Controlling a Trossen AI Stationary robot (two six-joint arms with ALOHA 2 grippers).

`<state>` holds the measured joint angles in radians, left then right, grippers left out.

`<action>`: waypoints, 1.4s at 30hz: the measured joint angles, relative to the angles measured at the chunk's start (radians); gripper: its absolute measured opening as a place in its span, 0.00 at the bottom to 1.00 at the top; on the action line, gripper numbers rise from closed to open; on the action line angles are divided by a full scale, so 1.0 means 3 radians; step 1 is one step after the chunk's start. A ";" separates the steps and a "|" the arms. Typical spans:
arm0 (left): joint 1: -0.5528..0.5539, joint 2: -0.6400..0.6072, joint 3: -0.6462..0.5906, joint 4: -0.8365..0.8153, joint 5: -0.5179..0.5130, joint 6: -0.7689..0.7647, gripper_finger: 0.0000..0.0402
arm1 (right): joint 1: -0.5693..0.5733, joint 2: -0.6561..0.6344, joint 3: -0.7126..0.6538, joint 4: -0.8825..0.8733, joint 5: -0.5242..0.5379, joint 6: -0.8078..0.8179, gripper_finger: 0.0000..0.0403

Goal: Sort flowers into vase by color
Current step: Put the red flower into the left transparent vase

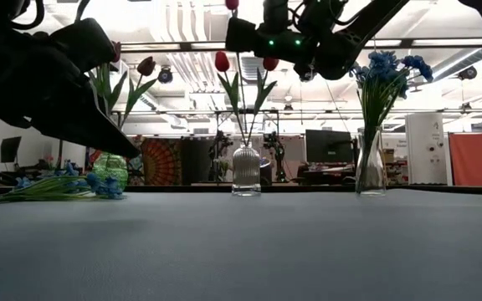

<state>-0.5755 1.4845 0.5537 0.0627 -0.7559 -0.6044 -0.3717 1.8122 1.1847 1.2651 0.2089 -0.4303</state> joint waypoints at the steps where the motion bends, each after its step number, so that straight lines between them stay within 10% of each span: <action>1: 0.0000 0.0000 0.0000 -0.0001 -0.0021 0.0000 0.44 | 0.0000 0.0000 0.0000 -0.0037 0.0000 0.0001 0.03; 42: 0.0001 0.0001 -0.0003 -0.0007 -0.0070 -0.0001 0.44 | 0.0002 0.0033 -0.0004 -0.0463 0.0120 0.0174 0.03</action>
<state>-0.5752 1.4849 0.5529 0.0605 -0.7769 -0.6048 -0.3711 1.8221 1.1835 1.1263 0.2449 -0.3782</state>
